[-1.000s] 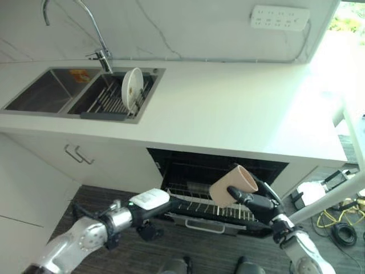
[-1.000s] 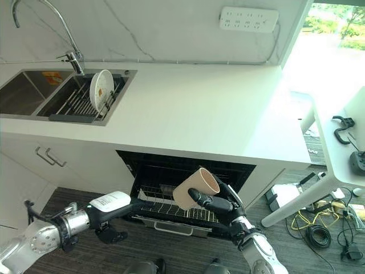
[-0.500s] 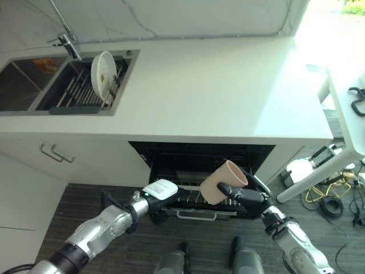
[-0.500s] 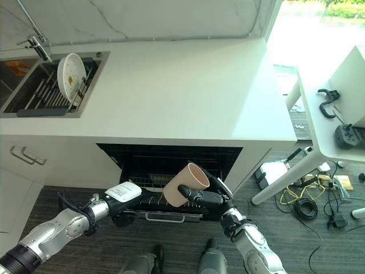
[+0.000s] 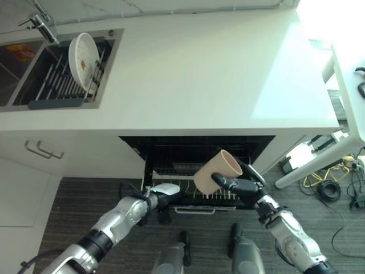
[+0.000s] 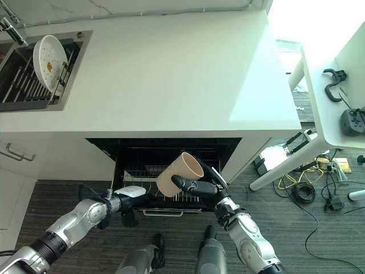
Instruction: Place the dishes in the dishwasher.
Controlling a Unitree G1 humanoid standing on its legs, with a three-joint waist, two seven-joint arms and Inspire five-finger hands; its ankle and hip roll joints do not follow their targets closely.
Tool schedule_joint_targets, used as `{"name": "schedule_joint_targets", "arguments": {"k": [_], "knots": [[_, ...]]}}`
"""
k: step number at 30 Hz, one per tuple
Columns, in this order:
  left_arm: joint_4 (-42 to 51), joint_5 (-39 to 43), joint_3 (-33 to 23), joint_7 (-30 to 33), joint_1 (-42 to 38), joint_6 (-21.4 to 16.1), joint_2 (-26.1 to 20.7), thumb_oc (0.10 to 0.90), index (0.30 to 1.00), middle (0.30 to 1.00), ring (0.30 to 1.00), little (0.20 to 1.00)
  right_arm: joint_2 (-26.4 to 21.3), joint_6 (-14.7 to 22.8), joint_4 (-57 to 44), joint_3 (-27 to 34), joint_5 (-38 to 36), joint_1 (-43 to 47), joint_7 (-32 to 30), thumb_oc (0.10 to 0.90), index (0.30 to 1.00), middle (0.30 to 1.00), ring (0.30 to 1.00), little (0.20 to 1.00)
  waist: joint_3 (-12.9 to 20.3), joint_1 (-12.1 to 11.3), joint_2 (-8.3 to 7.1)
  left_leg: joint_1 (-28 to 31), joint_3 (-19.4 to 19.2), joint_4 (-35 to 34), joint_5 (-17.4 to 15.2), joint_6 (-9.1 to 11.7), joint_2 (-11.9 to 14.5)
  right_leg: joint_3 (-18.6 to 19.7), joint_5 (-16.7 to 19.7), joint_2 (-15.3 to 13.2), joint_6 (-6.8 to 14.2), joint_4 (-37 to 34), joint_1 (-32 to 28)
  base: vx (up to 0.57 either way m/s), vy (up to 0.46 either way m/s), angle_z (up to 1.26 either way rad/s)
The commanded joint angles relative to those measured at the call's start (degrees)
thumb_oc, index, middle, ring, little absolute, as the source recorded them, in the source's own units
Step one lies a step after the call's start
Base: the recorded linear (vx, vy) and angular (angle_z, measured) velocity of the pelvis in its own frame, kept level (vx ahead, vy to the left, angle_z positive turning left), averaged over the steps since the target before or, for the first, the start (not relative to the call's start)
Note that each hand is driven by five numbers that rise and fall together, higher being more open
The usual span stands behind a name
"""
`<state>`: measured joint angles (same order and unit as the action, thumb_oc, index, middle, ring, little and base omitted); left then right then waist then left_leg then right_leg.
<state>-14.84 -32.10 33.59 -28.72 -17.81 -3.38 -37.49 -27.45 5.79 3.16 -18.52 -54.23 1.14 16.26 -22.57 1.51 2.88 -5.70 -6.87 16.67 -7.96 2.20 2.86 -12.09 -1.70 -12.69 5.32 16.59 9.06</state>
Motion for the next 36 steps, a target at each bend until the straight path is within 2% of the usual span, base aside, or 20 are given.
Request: {"name": "schedule_joint_targets", "arguments": {"k": [1,8,13,21,27,30,36], "knots": [[8.0,6.1,3.0,-9.8,3.0,-1.6,-2.2,0.800,0.900,0.900,0.900,0.900,-0.1,2.9,-7.1,2.2,-1.5,5.2,1.1,0.400,0.300,0.300,0.300,0.300,0.7,0.7,-0.36,0.9,-2.4,0.5,-0.6,-2.3,0.0,3.5,-4.8,0.7,2.3,0.6,-3.1,0.00,0.000,0.00],[13.4,9.2,1.2,-16.2,3.0,-0.3,-4.5,0.800,0.900,0.900,0.900,0.900,0.3,3.0,-5.4,3.8,1.7,6.0,-2.4,0.400,0.300,0.300,0.300,0.300,0.6,0.2,0.47,1.2,-2.0,0.5,-0.7,-2.2,-0.6,2.8,-4.6,0.0,2.3,0.6,-3.4,0.00,0.000,0.00],[16.9,10.6,-0.4,-19.3,2.9,-2.3,-7.5,0.800,0.900,0.900,0.900,0.900,-1.0,0.5,-2.3,4.7,6.2,7.4,-6.0,0.400,0.300,0.300,0.300,0.300,0.6,-0.5,1.00,1.7,-1.9,0.5,-0.6,-2.2,-0.8,2.1,-4.4,-0.5,2.2,0.6,-4.2,0.01,-0.002,0.01],[21.3,15.5,-2.6,-27.0,1.2,-3.4,-11.9,0.800,0.900,0.900,0.900,0.900,-3.5,-3.0,1.7,7.1,11.6,9.6,-8.9,0.400,0.300,0.300,0.300,0.300,1.0,-1.7,0.51,3.0,-1.6,0.5,-0.6,-2.2,-0.7,0.7,-4.2,-0.8,2.3,0.6,-5.9,0.06,-0.028,0.15],[22.9,20.1,-2.5,-33.2,-1.6,-2.7,-14.0,0.800,0.900,0.900,0.900,0.900,-5.9,-5.7,7.0,8.0,15.0,12.7,-13.6,0.400,0.300,0.300,0.300,0.300,1.1,-3.0,-0.28,3.9,-1.2,0.5,-0.5,-2.3,-0.7,0.1,-4.1,-0.8,2.3,0.6,-7.1,0.04,-0.043,0.05],[23.7,22.4,-2.0,-36.9,-3.6,-1.5,-15.1,0.800,0.900,0.900,0.900,0.900,-6.4,-6.7,12.0,7.7,16.7,14.7,-13.9,0.400,0.300,0.300,0.300,0.300,0.7,-3.9,-0.38,4.2,-0.9,0.5,-0.4,-2.4,-0.7,-0.3,-3.9,-0.7,2.3,0.6,-7.6,0.02,-0.040,0.03],[23.8,23.4,-1.2,-38.0,-5.5,-0.7,-15.8,0.800,0.900,0.900,0.900,0.900,-6.1,-7.3,17.8,5.8,21.3,16.9,-14.9,0.400,0.300,0.300,0.300,0.300,0.3,-4.8,-0.02,4.0,-0.5,0.5,-0.3,-2.4,-1.1,-0.4,-3.6,-0.8,2.2,0.6,-7.7,0.00,-0.011,0.11]]}}
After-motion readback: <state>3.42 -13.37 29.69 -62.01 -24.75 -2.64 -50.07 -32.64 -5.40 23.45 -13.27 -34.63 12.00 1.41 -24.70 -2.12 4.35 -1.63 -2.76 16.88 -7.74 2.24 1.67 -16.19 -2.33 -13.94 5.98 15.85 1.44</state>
